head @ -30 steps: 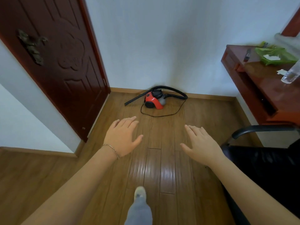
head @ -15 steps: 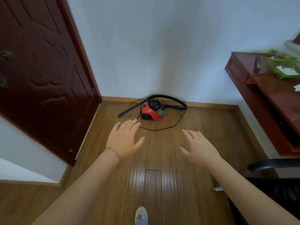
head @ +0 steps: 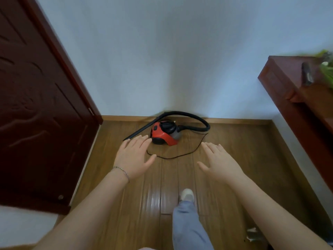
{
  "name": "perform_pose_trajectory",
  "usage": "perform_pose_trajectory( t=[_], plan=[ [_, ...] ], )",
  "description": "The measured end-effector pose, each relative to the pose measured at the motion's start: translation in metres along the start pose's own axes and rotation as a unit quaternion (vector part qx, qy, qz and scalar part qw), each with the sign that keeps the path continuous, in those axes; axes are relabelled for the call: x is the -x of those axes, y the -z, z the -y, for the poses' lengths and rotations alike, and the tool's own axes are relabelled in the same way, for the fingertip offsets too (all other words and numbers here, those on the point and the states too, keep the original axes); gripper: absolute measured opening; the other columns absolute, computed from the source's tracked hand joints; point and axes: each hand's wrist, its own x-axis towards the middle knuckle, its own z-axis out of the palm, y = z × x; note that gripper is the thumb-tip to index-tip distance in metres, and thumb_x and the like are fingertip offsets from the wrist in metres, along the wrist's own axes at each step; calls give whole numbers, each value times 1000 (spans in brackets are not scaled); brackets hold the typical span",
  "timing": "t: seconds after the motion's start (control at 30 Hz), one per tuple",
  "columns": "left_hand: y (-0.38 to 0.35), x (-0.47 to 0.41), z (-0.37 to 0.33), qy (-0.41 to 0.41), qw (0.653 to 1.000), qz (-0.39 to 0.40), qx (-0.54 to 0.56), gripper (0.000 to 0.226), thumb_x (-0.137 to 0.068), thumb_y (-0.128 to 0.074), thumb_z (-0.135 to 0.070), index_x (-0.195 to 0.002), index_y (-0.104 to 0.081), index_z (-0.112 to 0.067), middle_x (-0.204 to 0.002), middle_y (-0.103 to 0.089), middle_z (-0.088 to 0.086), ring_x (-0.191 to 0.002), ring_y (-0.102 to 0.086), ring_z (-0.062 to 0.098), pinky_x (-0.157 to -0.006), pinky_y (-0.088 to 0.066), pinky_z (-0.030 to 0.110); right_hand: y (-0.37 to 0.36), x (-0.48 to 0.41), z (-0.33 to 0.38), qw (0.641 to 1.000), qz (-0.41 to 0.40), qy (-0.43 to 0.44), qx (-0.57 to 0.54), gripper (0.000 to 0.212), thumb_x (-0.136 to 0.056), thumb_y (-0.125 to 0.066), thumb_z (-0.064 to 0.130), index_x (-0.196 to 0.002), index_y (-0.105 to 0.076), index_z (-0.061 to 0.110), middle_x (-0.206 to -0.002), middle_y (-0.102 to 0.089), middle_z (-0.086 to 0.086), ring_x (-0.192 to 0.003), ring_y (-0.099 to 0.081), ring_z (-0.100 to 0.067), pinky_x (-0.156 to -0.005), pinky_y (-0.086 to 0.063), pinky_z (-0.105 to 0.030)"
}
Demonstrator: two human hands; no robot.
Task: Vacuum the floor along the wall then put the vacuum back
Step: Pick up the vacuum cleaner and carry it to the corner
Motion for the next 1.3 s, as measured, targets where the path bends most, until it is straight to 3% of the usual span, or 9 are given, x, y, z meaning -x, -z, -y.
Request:
perform_pose_trajectory(
  t=[0.23,0.37,0.73,0.97,1.13,1.3],
  plan=[
    [-7,-159,-4,12,999,29,-4,79,-77,-5,-62,-143,-31,-27,-151,-31,-9,-141,-22,8,-115,-16,36,26,-156,-68,1000,26,10,-13,71,-97,-38,47,-153,-10,13,-159,-16,-4,-147,-13,-19,-118,-5,-29],
    [-9,-234,-4,37,999,31,-1,76,-79,-11,-61,-140,-39,-25,-147,-39,-8,-138,-29,11,-112,-22,37,44,-225,-99,998,46,30,4,71,-97,-38,47,-153,-11,12,-159,-18,-4,-146,-14,-19,-118,-6,-30],
    [-35,-340,31,61,995,78,24,78,-77,-7,-60,-141,-36,-25,-149,-36,-8,-140,-26,9,-114,-17,36,33,-363,-114,989,129,65,13,69,-97,-37,45,-152,-12,11,-159,-19,-5,-146,-14,-19,-119,-6,-33],
    [-68,-394,79,38,995,86,27,67,-82,-22,-57,-131,-52,-22,-136,-53,-4,-131,-43,13,-108,-30,38,7,-428,-95,984,166,54,23,68,-98,-37,43,-152,-10,11,-159,-18,-6,-147,-12,-19,-119,-5,-32],
    [-115,-436,111,32,992,108,50,56,-91,-32,-53,-140,-36,-27,-148,-36,-9,-139,-26,8,-114,-18,34,-37,-479,-89,982,181,51,17,68,-99,-35,45,-152,-9,12,-159,-17,-5,-147,-11,-18,-119,-5,-33],
    [-202,-469,123,48,989,117,72,54,-93,-33,-50,-143,-30,-27,-150,-32,-10,-140,-23,7,-115,-17,32,-117,-535,-100,981,183,60,-2,67,-99,-34,45,-153,-10,13,-159,-18,-4,-147,-12,-17,-119,-4,-32]
  ],
)
